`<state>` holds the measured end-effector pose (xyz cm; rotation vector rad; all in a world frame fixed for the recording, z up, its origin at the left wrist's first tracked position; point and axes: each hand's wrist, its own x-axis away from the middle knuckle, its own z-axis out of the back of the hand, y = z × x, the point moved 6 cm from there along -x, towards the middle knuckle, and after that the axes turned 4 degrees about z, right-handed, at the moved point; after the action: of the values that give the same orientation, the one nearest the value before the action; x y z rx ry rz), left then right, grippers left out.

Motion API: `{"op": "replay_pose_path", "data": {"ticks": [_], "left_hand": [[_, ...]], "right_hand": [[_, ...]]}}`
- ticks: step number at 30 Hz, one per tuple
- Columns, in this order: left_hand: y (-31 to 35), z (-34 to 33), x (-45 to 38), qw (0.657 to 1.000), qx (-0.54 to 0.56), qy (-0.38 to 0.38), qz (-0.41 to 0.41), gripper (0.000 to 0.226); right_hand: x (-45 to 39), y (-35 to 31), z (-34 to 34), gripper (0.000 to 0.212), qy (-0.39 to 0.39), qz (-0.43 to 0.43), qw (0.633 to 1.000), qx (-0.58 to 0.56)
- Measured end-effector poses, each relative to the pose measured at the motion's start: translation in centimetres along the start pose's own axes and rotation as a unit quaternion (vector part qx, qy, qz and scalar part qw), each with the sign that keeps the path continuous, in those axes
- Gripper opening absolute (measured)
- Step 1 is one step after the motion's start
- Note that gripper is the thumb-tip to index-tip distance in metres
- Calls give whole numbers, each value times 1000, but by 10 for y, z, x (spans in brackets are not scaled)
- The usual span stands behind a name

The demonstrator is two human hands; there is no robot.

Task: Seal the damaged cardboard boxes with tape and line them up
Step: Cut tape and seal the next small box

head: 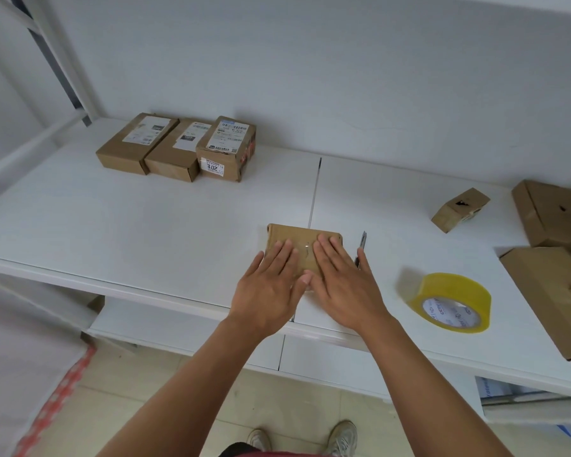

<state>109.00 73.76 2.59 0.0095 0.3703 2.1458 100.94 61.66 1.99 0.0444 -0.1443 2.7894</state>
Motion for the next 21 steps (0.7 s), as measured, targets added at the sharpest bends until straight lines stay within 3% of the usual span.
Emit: {"op": "replay_pose_path", "data": {"ticks": [5, 10, 13, 15, 18, 19, 21], "left_hand": [[-3, -2, 1, 999, 33, -5, 12, 75], [-5, -2, 1, 997, 68, -28, -9, 80], [-3, 9, -3, 992, 129, -12, -9, 81], [1, 20, -2, 986, 159, 37, -18, 75], [12, 35, -1, 976, 162, 139, -42, 54], [17, 36, -5, 975, 162, 143, -46, 52], [27, 32, -18, 985, 142, 87, -51, 58]], "right_hand": [[0, 1, 0, 88, 17, 25, 998, -55], [2, 5, 0, 63, 36, 54, 990, -126], [6, 9, 9, 70, 70, 49, 976, -201], [16, 28, 20, 71, 120, 8, 969, -216], [46, 74, 46, 52, 244, -93, 959, -113], [57, 93, 53, 48, 264, -139, 951, -78], [75, 132, 57, 48, 208, -241, 946, -56]]}}
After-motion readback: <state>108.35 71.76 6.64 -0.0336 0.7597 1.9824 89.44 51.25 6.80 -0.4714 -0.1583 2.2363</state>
